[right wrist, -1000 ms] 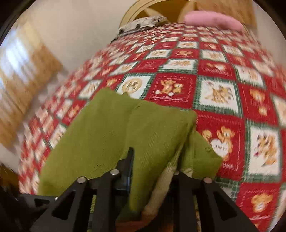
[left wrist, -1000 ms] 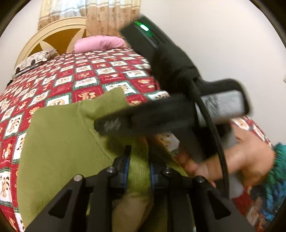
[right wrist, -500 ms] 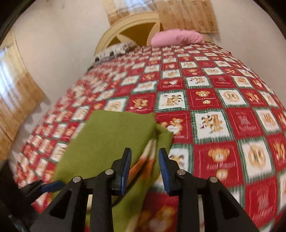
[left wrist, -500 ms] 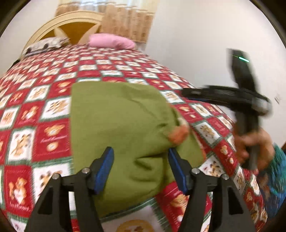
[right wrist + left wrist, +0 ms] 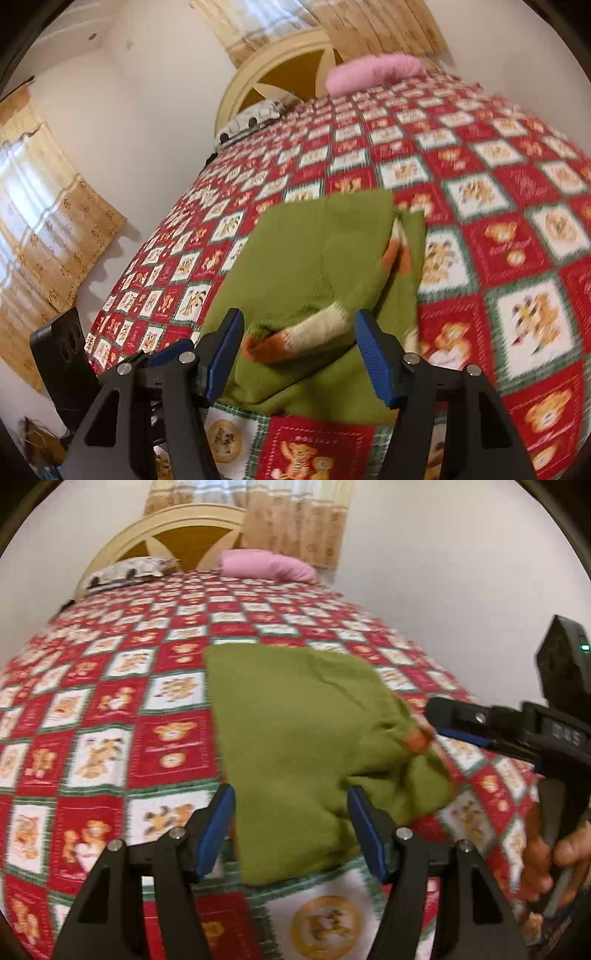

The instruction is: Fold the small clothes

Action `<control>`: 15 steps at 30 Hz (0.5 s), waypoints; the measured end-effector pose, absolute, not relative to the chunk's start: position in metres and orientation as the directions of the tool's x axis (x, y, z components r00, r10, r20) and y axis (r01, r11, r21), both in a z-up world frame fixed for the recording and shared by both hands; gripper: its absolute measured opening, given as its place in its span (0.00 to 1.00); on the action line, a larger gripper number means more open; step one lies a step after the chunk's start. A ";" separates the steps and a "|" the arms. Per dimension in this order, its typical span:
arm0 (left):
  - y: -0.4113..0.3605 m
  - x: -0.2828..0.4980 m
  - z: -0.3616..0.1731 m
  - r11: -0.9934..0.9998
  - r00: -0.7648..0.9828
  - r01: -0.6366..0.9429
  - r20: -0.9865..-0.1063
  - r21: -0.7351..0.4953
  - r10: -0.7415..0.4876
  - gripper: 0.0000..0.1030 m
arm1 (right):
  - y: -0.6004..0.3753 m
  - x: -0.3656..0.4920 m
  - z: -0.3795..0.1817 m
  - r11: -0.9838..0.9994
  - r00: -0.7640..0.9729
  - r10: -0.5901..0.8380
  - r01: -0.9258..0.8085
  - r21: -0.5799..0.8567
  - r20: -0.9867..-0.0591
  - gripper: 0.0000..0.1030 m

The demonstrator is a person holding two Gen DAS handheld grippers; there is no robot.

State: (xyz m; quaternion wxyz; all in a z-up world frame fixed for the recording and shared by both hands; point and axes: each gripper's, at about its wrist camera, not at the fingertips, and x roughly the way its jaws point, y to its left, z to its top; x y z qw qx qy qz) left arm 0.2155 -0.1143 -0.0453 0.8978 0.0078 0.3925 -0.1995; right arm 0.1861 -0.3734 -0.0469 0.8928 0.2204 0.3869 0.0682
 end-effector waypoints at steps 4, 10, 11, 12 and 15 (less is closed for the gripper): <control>-0.112 0.219 -0.048 0.950 0.646 0.308 -0.722 -0.050 -0.248 0.64 | -0.368 0.194 -0.060 0.886 0.670 0.291 0.080 0.457 -0.683 0.61; -0.108 0.225 -0.053 0.966 0.669 0.256 -0.726 0.025 -0.159 0.65 | -0.359 0.202 -0.066 0.904 0.650 0.266 0.088 0.418 -0.712 0.63; -0.109 0.226 -0.054 0.968 0.672 0.248 -0.727 0.039 -0.144 0.66 | -0.356 0.203 -0.067 0.912 0.641 0.256 0.088 0.401 -0.724 0.63; -0.110 0.227 -0.055 0.969 0.675 0.242 -0.726 0.051 -0.131 0.69 | -0.353 0.203 -0.067 0.918 0.638 0.251 0.083 0.388 -0.728 0.63; -0.111 0.227 -0.055 0.969 0.688 0.233 -0.718 0.077 -0.109 0.74 | -0.349 0.200 -0.066 0.931 0.637 0.231 0.074 0.356 -0.735 0.63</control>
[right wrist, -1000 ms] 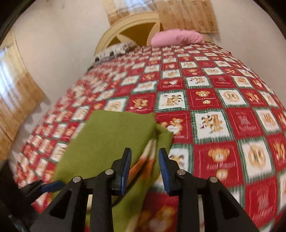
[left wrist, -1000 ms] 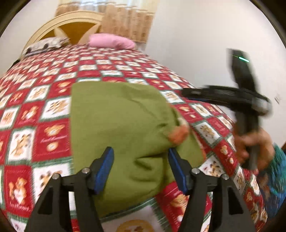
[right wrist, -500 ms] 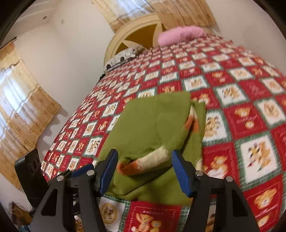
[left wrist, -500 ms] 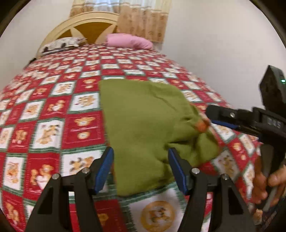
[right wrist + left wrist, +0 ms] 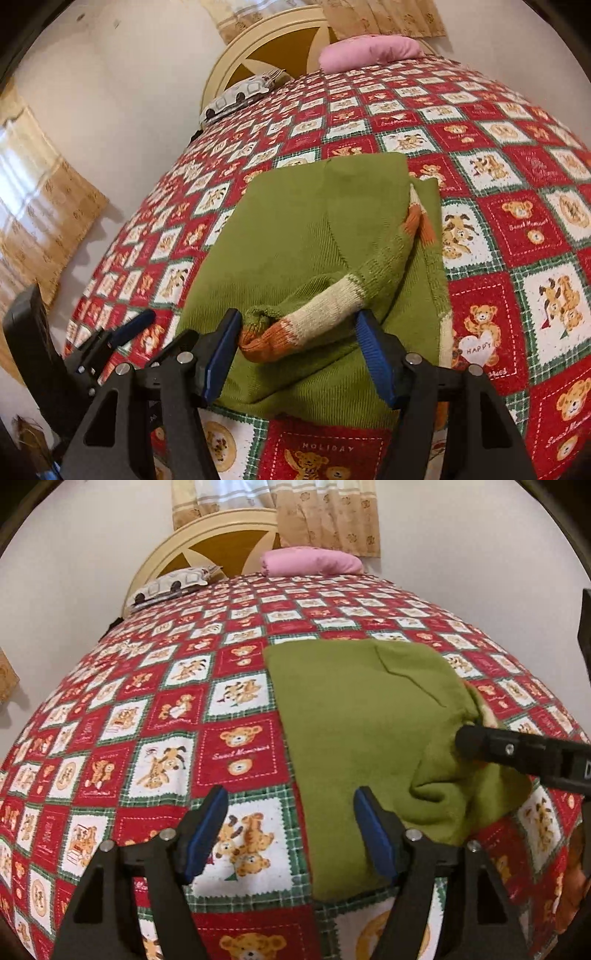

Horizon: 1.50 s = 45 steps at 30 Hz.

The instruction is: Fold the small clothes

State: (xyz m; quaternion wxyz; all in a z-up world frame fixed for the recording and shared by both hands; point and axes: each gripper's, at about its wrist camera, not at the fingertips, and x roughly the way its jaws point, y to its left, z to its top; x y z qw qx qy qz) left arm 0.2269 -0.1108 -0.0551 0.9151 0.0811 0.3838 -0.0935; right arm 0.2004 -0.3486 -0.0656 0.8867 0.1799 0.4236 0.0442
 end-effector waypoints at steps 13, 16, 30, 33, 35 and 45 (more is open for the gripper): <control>-0.113 0.225 -0.054 0.968 0.702 0.227 -0.706 0.105 -0.088 0.74 | -0.327 0.204 -0.072 0.974 0.618 0.140 0.052 0.218 -0.774 0.34; -0.113 0.226 -0.054 0.969 0.701 0.229 -0.707 0.096 -0.096 0.74 | -0.329 0.197 -0.078 0.979 0.597 0.141 0.035 0.201 -0.790 0.20; -0.110 0.229 -0.053 0.971 0.689 0.232 -0.714 0.058 -0.122 0.74 | -0.386 0.165 -0.108 0.922 0.619 0.214 0.127 0.365 -0.756 0.11; -0.108 0.229 -0.052 0.973 0.688 0.228 -0.715 0.045 -0.128 0.74 | -0.378 0.159 -0.103 0.938 0.607 0.198 0.112 0.329 -0.770 0.11; -0.107 0.229 -0.051 0.973 0.691 0.226 -0.712 0.049 -0.124 0.74 | -0.376 0.154 -0.100 0.940 0.602 0.198 0.107 0.324 -0.773 0.12; -0.095 0.235 -0.047 0.979 0.698 0.205 -0.702 0.010 -0.139 0.82 | -0.375 0.129 -0.051 0.986 0.666 0.053 0.082 0.144 -0.744 0.14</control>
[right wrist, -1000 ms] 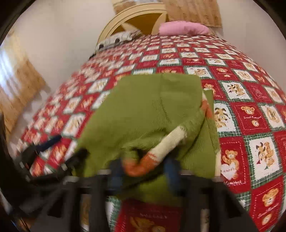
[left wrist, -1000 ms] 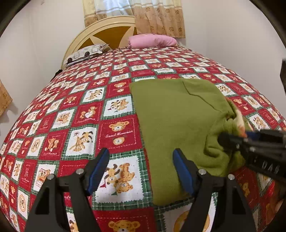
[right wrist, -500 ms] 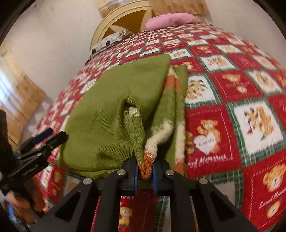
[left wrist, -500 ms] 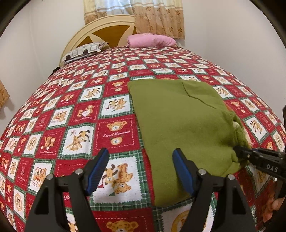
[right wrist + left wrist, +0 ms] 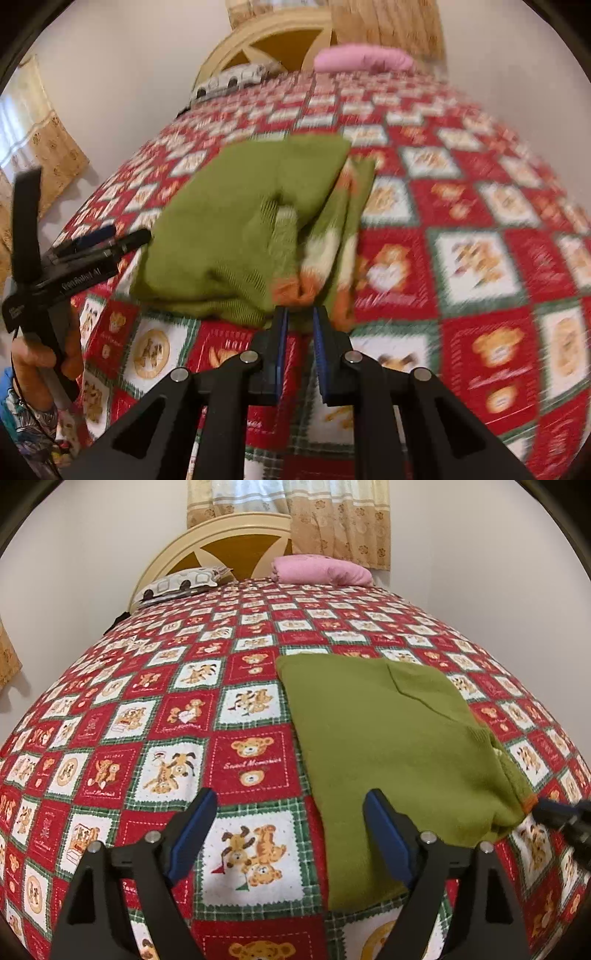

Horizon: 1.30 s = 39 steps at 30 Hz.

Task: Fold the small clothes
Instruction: 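Grasp the folded sweater edge with the right gripper and tuck it under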

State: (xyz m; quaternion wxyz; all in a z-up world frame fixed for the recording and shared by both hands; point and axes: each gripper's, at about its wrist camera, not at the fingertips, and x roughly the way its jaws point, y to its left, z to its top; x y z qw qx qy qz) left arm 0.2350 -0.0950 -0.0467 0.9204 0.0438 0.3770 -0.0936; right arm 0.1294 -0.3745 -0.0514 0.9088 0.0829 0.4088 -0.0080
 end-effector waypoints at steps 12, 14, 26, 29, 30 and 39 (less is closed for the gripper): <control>-0.113 0.270 -0.028 0.980 0.736 0.197 -0.659 -0.013 -0.157 0.92 | -0.350 0.233 -0.074 0.998 0.647 -0.007 0.053 0.037 -0.762 0.14; -0.121 0.276 -0.035 0.979 0.733 0.205 -0.665 0.011 -0.146 0.92 | -0.352 0.231 -0.090 0.998 0.618 -0.053 0.066 -0.015 -0.785 0.13; -0.116 0.286 -0.071 0.981 0.687 0.181 -0.704 -0.075 -0.181 0.98 | -0.352 0.214 -0.082 0.990 0.673 -0.116 0.142 -0.026 -0.731 0.21; -0.117 0.286 -0.072 0.981 0.689 0.171 -0.702 -0.087 -0.182 0.98 | -0.351 0.207 -0.072 0.982 0.696 -0.173 0.180 -0.064 -0.697 0.54; -0.117 0.286 -0.072 0.982 0.689 0.170 -0.701 -0.086 -0.181 0.98 | -0.351 0.205 -0.069 0.981 0.705 -0.177 0.181 -0.066 -0.687 0.54; -0.117 0.286 -0.073 0.982 0.690 0.172 -0.701 -0.081 -0.179 0.98 | -0.356 0.216 -0.085 0.985 0.663 -0.144 0.171 -0.038 -0.735 0.39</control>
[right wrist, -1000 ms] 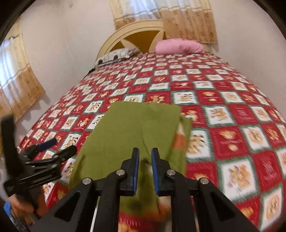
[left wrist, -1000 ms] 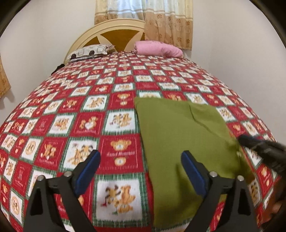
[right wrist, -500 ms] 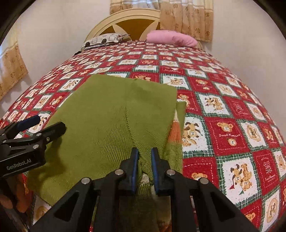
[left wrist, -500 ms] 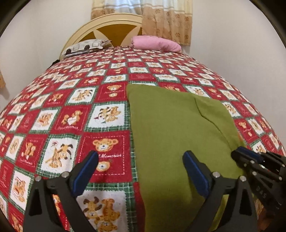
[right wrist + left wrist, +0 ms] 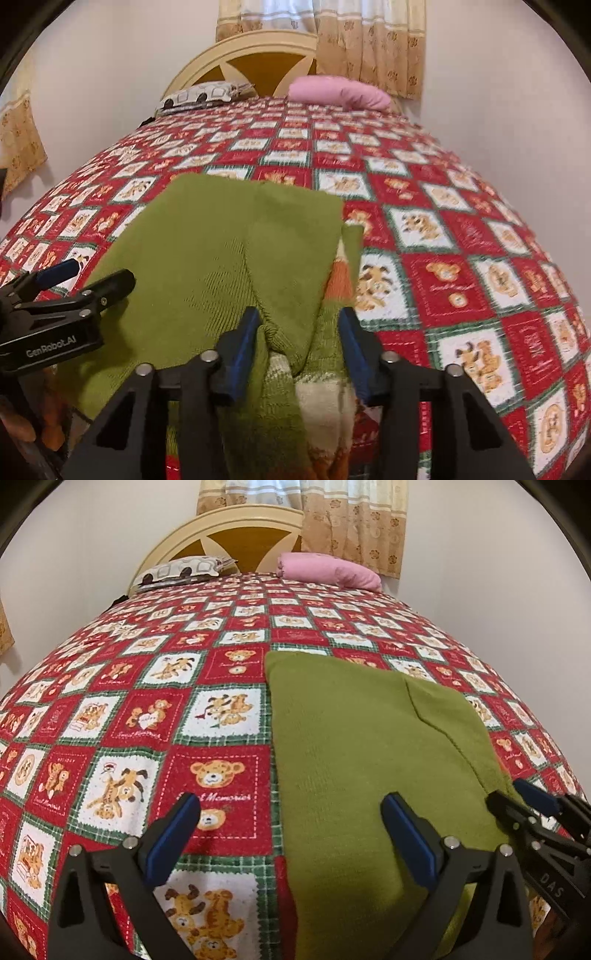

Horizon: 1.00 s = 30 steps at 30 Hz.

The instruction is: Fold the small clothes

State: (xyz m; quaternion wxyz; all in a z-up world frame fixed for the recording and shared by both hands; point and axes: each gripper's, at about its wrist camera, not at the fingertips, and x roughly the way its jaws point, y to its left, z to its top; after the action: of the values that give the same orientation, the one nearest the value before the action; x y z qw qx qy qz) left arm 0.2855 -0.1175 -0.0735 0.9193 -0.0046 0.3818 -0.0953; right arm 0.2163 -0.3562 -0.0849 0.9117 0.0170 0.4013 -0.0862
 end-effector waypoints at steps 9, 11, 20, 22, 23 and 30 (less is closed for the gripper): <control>-0.120 0.286 -0.063 0.970 0.676 0.223 -0.702 -0.093 -0.223 0.98 | -0.372 0.214 -0.079 0.981 0.651 -0.149 0.191 -0.030 -0.744 0.13; -0.119 0.286 -0.061 0.973 0.690 0.214 -0.692 -0.083 -0.210 0.98 | -0.377 0.211 -0.084 0.980 0.645 -0.140 0.198 -0.013 -0.751 0.13; -0.122 0.288 -0.076 0.980 0.666 0.188 -0.723 -0.071 -0.181 1.00 | -0.364 0.198 -0.092 0.979 0.654 -0.171 0.198 -0.051 -0.737 0.14; -0.123 0.285 -0.075 0.978 0.676 0.202 -0.717 -0.043 -0.171 1.00 | -0.366 0.191 -0.092 0.979 0.666 -0.170 0.197 -0.048 -0.726 0.18; -0.124 0.283 -0.074 0.978 0.683 0.207 -0.712 -0.027 -0.164 1.00 | -0.368 0.187 -0.093 0.979 0.676 -0.162 0.199 -0.033 -0.718 0.22; -0.123 0.276 -0.069 0.980 0.686 0.199 -0.714 -0.005 -0.143 1.00 | -0.374 0.184 -0.096 0.971 0.703 -0.133 0.232 0.049 -0.699 0.30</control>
State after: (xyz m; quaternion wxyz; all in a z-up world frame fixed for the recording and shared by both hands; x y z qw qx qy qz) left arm 0.2764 -0.1234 -0.0688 0.9174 0.0364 0.3853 -0.0931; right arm 0.1844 -0.3745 -0.0964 0.9204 0.0666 0.3723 -0.0993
